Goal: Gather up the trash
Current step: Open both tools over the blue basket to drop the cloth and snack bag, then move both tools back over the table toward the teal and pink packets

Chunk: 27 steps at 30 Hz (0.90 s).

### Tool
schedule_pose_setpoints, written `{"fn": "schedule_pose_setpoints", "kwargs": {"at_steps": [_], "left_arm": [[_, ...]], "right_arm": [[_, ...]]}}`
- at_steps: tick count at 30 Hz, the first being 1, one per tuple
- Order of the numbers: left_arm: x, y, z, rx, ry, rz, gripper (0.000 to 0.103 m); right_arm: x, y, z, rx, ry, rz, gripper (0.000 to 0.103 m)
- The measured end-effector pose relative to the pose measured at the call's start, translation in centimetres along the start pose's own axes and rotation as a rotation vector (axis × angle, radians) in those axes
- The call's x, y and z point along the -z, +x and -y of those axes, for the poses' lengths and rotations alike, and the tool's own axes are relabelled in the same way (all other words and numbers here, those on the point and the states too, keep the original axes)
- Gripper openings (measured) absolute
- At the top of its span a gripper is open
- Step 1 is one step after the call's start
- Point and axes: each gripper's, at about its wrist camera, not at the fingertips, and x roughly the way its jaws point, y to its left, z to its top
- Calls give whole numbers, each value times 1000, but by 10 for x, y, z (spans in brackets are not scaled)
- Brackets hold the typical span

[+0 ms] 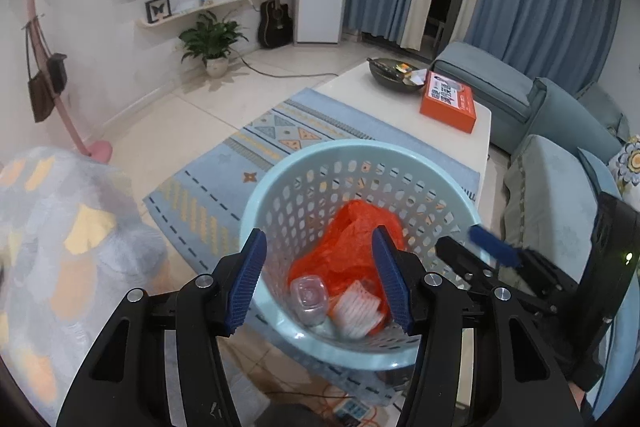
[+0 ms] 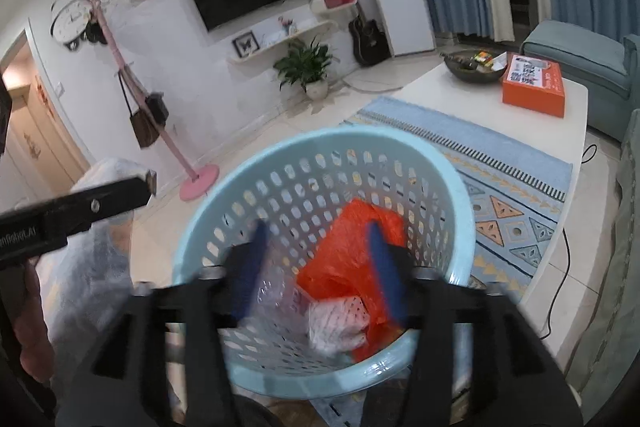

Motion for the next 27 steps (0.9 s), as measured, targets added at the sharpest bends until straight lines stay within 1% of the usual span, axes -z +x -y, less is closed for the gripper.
{"fn": "schedule_pose_setpoints", "kwargs": {"at_steps": [3, 7, 8, 11, 14, 16, 17, 20, 23, 27], "left_arm": [[3, -17, -4, -7, -9, 23, 54], [10, -43, -16, -26, -42, 46, 54], [13, -50, -19, -35, -48, 52, 54], [25, -80, -38, -79, -75, 88, 54], [40, -116, -67, -128, -118, 121, 54], [53, -140, -91, -168, -155, 142, 60], [60, -151, -102, -186, -174, 148, 60], [87, -185, -142, -259, -246, 161, 60], [116, -216, -183, -353, -317, 174, 60], [158, -252, -240, -526, -392, 163, 60]], "right_arm": [[-3, -8, -9, -20, 7, 7, 62], [-4, -17, -29, -29, -25, 16, 63], [-4, -20, -35, -34, -31, 20, 64], [-3, -27, -53, -55, -48, 22, 67], [-3, -33, -74, -88, -56, 20, 67], [-2, -38, -92, -115, -65, 21, 68], [-2, -40, -102, -129, -73, 20, 69], [3, -46, -141, -175, -125, 18, 70], [11, -53, -184, -234, -196, 10, 71], [26, -59, -237, -317, -268, -18, 73]]}}
